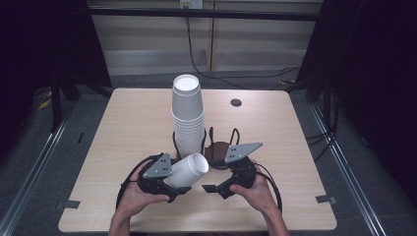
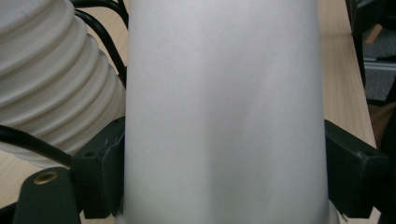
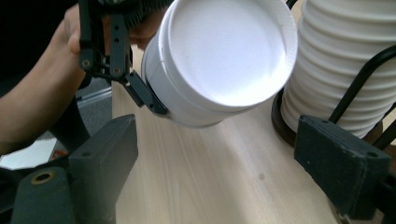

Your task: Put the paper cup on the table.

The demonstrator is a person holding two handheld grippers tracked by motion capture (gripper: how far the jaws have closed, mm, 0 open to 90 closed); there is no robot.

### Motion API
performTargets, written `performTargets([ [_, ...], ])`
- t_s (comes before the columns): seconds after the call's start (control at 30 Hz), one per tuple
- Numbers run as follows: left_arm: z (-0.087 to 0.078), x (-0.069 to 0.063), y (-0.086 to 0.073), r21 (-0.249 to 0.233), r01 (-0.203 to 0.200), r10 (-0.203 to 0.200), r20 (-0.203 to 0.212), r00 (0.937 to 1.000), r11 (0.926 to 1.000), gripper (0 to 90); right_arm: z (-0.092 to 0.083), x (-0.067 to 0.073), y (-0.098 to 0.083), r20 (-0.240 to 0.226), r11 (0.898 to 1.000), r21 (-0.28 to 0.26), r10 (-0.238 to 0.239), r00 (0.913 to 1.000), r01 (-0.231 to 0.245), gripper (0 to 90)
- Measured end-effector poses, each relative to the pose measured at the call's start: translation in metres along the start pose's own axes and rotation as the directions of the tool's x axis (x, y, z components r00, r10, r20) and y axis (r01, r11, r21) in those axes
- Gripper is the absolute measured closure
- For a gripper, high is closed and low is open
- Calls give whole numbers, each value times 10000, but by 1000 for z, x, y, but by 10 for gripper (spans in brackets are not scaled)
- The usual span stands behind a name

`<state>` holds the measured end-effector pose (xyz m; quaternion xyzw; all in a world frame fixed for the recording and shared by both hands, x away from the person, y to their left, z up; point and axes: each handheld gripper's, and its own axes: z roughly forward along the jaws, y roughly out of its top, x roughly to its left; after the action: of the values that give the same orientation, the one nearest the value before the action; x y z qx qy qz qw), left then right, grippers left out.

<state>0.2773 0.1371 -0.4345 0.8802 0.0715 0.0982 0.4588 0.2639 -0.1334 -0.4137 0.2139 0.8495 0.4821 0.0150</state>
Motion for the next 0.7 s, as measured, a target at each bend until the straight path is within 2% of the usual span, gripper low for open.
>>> performTargets([
  [0.07, 0, -1, 2, 175, -68, 67, 3, 10000, 9998, 154, 0, 0, 0, -20, 9999, 100, -18, 10000, 19, 134],
  [0.1, -1, 0, 4, 285, -204, 204, 5, 9998, 9994, 154, 0, 0, 1, 2, 9993, 359, -58, 10000, 58, 134],
  [0.4, -3, -1, 6, 735, -388, 376, 181, 9991, 9965, 153, 1, 0, 6, -224, 9924, 1159, -385, 9990, 409, 135],
  [0.43, -1, -2, 6, 947, -483, 468, 184, 9987, 9943, 154, 4, 1, 6, -259, 9883, 1444, -465, 9986, 497, 135],
  [0.53, 2, -4, 6, 1137, -671, 668, 68, 9977, 9912, 154, 5, 1, 7, -248, 9846, 1644, -558, 9981, 592, 136],
  [0.7, 6, -4, 7, 1561, -806, 757, 372, 9964, 9844, 154, 8, 0, 8, -253, 9755, 2096, -635, 9977, 674, 137],
])
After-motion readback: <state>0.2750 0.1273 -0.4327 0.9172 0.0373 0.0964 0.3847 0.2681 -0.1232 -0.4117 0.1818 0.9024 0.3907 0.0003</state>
